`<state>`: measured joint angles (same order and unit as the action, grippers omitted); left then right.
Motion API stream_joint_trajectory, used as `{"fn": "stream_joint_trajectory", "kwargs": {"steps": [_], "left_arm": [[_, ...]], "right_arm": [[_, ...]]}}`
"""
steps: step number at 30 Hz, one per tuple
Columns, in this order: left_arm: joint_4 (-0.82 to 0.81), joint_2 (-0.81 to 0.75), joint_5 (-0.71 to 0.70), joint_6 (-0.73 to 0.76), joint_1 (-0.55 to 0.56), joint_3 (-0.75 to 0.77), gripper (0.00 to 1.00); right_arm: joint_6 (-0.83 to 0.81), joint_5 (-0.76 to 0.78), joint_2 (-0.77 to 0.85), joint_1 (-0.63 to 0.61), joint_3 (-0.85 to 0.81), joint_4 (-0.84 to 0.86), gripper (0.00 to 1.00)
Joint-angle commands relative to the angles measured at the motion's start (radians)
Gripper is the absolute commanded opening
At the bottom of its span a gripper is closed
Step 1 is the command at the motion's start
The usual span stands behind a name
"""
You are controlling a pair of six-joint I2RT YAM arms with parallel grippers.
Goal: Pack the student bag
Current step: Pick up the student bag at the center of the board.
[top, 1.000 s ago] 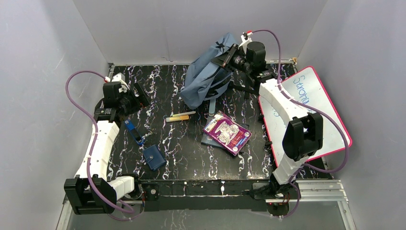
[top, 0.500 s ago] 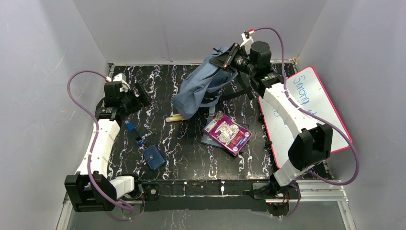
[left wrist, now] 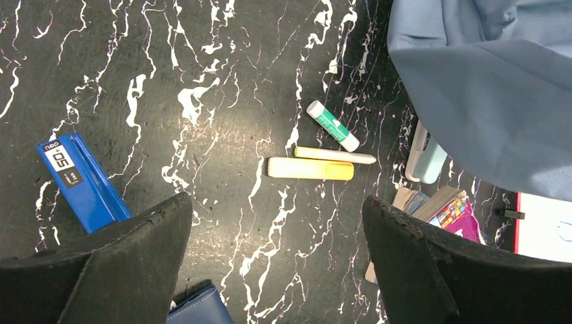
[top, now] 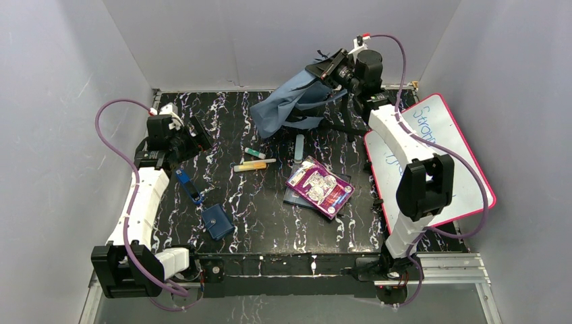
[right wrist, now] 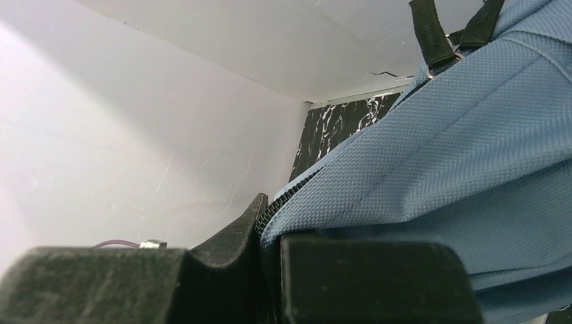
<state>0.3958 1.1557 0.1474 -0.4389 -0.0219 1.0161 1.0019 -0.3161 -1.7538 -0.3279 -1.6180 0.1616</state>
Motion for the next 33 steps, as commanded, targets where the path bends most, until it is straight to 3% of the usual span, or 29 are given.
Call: {"fn": "stream_joint_trajectory", "kwargs": {"steps": [1,27,33], "left_arm": [[-0.018,0.01,0.013,0.014,0.004,-0.003,0.93],[-0.042,0.062,0.07,0.016,0.004,0.011,0.93],[-0.078,0.058,0.148,0.032,0.003,0.027,0.93]], "right_arm": [[0.015,-0.056,-0.005,0.005,-0.1,0.139,0.0],[-0.023,-0.138,-0.019,0.007,-0.084,0.075,0.0],[-0.17,-0.235,-0.045,0.012,-0.15,-0.026,0.0]]}}
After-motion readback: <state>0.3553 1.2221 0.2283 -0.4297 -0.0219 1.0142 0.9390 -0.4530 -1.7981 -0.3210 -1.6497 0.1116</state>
